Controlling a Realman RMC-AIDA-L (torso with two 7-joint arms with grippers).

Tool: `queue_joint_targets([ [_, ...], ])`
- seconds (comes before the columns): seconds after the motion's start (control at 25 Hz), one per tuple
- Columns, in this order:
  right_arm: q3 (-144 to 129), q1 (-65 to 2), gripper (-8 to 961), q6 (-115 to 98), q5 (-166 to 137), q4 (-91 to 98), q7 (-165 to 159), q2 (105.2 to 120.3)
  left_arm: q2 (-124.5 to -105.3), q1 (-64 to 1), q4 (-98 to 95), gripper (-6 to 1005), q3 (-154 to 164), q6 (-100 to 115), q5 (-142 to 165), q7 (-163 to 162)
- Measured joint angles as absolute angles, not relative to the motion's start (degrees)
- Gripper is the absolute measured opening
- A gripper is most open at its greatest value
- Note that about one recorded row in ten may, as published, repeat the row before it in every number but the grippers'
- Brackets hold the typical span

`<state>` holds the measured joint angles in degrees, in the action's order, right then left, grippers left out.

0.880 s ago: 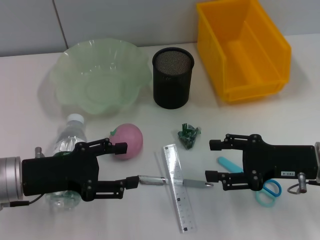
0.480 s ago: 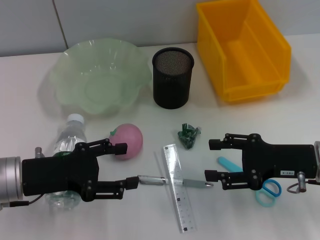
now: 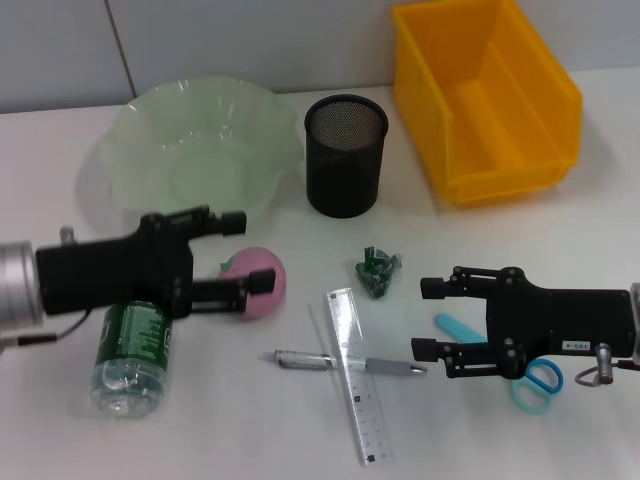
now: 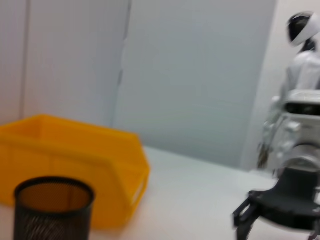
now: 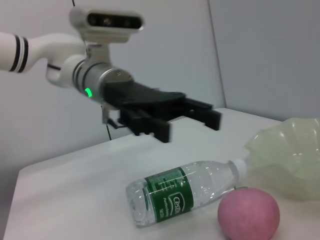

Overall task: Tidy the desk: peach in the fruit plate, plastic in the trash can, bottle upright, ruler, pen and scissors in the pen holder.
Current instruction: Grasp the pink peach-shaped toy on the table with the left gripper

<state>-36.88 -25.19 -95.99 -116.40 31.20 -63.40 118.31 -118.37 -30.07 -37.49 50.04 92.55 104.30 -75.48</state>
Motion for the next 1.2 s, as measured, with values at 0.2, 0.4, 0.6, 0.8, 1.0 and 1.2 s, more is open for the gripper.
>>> queue_joint_targets([
  [0.2, -36.8, -25.1, 771, -95.9, -116.3, 31.2, -63.4, 118.34, -118.25, -34.1, -42.2, 800, 54.2, 85.9, 112.7, -83.9],
  [0.4, -36.7, -25.1, 770, -95.9, -116.2, 31.2, -63.4, 118.37, -118.54, -36.8, -43.1, 788, 59.5, 80.7, 118.1, -87.6],
  [0.6, -36.6, -25.1, 770, -95.9, -116.2, 31.2, -63.5, 118.39, -118.62, -36.9, -43.2, 777, 65.4, 73.7, 118.5, -88.5],
  [0.8, -36.6, -25.1, 769, -95.9, -116.2, 31.2, -63.6, 118.39, -118.65, -36.8, -43.2, 766, 70.7, 68.3, 118.6, -89.4],
  [1.0, -36.6, -25.1, 768, -95.9, -116.2, 31.2, -63.7, 118.39, -118.65, -36.7, -43.2, 755, 72.2, 67.2, 118.7, -89.7],
  [1.2, -36.6, -25.1, 767, -96.0, -116.2, 31.3, -63.8, 118.39, -118.7, -36.2, -44.2, 744, 74.0, 66.3, 118.6, -89.6],
])
